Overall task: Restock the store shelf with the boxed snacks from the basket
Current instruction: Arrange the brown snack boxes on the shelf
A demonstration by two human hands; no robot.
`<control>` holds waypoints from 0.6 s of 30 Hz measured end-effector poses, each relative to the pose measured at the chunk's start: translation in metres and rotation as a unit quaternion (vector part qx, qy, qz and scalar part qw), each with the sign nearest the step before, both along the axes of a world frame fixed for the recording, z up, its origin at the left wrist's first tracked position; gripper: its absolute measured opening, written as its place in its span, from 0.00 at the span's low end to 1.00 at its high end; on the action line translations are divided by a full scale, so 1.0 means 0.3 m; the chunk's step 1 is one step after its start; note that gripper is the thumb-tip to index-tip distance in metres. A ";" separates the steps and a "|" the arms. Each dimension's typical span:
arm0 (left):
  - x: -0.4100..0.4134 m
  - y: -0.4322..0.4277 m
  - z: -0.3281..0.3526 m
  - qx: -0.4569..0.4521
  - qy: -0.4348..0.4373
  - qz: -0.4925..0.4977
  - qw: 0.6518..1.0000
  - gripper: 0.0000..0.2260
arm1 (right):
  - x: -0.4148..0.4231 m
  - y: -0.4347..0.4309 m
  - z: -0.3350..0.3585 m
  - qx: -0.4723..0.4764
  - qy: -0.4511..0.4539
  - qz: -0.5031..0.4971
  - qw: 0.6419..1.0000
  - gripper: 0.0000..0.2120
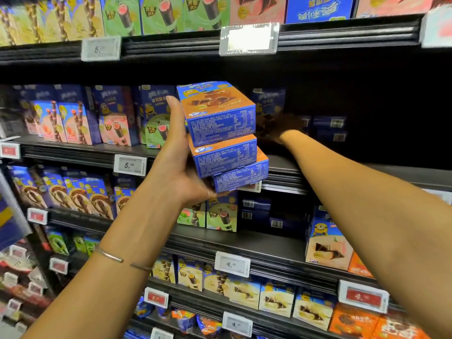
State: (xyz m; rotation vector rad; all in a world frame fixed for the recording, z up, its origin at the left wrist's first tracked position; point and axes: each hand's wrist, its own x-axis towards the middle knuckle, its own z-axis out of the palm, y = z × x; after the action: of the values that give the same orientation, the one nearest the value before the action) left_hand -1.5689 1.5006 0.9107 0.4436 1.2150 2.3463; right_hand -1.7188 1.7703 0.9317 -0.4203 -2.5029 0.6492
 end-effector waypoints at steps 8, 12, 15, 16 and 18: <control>0.018 0.006 -0.010 -0.002 0.018 -0.012 1.000 0.45 | 0.287 -0.109 0.098 -0.198 0.077 0.082 0.974 0.17; 0.053 0.018 -0.023 0.022 0.051 -0.043 0.997 0.45 | 0.544 -0.221 0.085 -0.291 0.001 0.248 0.924 0.27; 0.081 0.031 -0.042 0.039 0.070 -0.052 0.995 0.44 | 0.633 -0.267 0.072 -0.323 -0.008 0.332 0.886 0.26; 0.087 0.034 -0.051 0.041 0.073 -0.047 0.995 0.42 | 0.650 -0.277 0.067 -0.327 -0.003 0.342 0.881 0.26; 0.097 0.035 -0.072 0.044 0.080 -0.032 0.995 0.40 | 0.677 -0.297 0.057 -0.317 0.002 0.342 0.885 0.25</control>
State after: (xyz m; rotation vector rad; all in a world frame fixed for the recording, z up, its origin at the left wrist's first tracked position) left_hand -1.5399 1.5112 0.8892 0.7022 1.1524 2.3528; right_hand -1.5158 1.6812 0.9488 0.2882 -2.3465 1.7528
